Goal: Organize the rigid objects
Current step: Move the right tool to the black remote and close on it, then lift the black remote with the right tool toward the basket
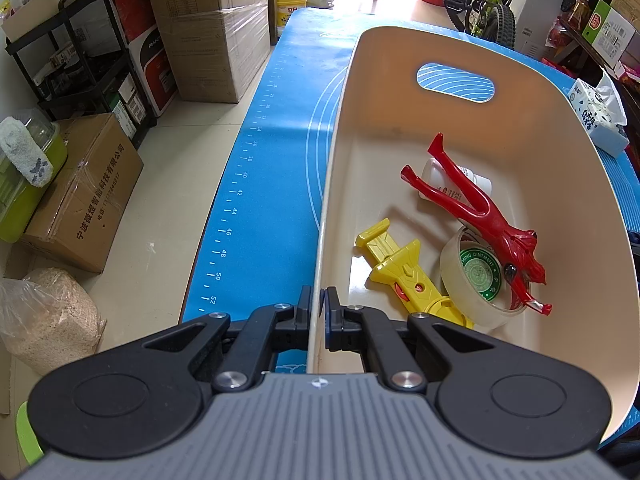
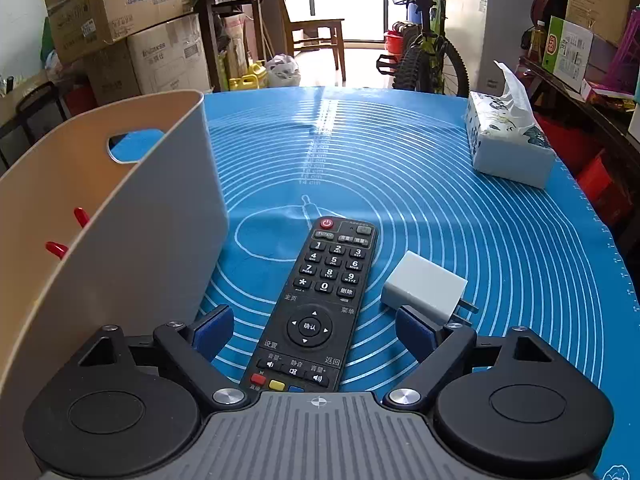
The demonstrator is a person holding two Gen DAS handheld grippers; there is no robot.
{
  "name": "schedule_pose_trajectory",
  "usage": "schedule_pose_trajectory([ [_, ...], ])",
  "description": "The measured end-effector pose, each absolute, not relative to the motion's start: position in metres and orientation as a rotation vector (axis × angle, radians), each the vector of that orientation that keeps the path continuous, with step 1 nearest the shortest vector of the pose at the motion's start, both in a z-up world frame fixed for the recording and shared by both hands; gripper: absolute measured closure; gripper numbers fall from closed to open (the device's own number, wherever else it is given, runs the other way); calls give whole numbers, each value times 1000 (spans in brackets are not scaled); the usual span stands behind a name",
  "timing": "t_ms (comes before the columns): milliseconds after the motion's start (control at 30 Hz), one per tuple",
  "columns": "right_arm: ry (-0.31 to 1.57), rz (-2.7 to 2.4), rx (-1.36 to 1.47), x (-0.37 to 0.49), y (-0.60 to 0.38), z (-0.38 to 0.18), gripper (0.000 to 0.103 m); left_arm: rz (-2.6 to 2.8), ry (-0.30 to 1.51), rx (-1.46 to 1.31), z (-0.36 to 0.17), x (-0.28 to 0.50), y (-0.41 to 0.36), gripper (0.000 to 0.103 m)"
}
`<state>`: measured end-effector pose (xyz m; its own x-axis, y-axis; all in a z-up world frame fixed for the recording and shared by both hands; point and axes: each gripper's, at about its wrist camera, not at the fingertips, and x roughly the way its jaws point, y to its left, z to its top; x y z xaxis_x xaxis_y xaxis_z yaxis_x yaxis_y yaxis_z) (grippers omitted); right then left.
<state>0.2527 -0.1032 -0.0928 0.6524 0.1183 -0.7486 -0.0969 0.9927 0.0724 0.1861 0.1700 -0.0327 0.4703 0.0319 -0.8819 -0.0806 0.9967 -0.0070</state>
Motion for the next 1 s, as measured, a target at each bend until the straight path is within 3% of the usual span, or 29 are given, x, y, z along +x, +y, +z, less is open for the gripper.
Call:
schedule_pose_trajectory([
  [233,855,83,-15,259,-91,-109,27,69,1080,-50,-33,186,170,97],
  [500,807,37,-3,258,-88,-112,31,69,1079,-50,-33,186,170,97],
  [633,804,37,-3,258,-86,-110,45,69,1079,-50,-33,186,170,97],
  [1000,785,2,29,253,-101,-98,49,68,1078,-51,-33,187,168,97],
])
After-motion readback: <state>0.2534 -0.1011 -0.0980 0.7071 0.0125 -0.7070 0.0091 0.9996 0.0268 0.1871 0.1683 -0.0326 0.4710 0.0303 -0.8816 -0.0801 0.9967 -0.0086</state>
